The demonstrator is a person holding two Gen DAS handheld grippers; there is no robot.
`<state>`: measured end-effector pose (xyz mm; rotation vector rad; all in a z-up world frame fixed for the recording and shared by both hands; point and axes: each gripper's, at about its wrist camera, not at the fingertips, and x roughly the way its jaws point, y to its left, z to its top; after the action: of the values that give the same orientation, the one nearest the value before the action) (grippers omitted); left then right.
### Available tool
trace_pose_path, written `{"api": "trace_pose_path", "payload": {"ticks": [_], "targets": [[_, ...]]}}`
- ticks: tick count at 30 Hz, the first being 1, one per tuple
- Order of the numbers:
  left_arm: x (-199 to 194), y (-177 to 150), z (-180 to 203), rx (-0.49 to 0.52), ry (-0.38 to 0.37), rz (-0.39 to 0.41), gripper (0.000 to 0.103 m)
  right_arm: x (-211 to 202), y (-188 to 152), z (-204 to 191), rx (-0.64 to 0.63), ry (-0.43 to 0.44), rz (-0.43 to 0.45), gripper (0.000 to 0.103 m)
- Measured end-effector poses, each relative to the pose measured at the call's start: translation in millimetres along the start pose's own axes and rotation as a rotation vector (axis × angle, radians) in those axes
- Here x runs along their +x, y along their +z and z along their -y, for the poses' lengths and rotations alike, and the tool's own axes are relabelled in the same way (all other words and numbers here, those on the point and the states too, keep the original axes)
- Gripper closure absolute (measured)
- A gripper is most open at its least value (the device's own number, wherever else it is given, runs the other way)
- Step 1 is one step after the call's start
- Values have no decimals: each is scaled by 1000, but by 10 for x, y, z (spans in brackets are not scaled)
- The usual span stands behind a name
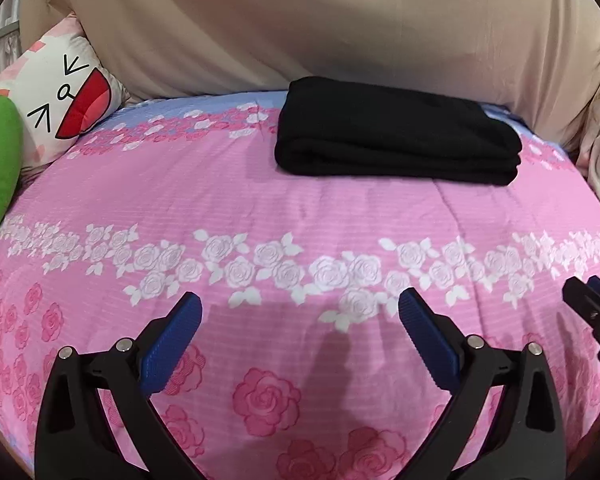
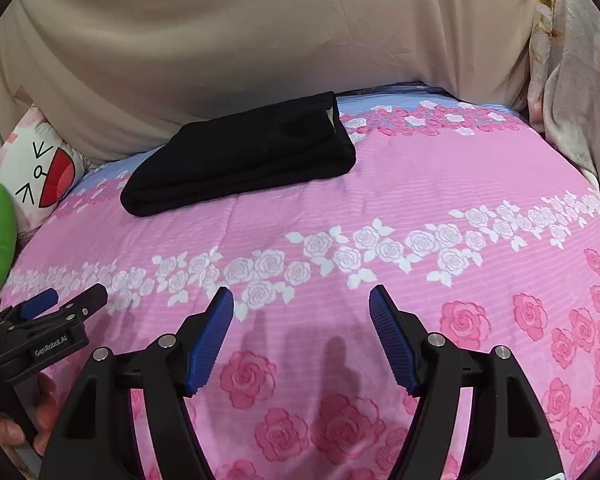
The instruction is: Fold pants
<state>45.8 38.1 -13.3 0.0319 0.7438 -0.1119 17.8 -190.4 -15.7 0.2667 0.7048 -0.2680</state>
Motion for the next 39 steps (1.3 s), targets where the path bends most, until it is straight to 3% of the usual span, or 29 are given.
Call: {"api": "trace_pose_path", "payload": {"ticks": [4,8,11,16,39], "targets": [[17,58,19,-12,-12,37,7,22,69,-87,2,-30,59,34],[50,139,42,3,36,79,7,81,96,-208,-36,-88,57,34],[81,167,80,28,56,80,7,95,98,-229,-48,-108,51,26],[15,166,96,41,57,114,6,92,103,-188,-28,-110,51,26],[5,167,81,39,56,114,6,101,112,-191,-33,-110,47,22]]}}
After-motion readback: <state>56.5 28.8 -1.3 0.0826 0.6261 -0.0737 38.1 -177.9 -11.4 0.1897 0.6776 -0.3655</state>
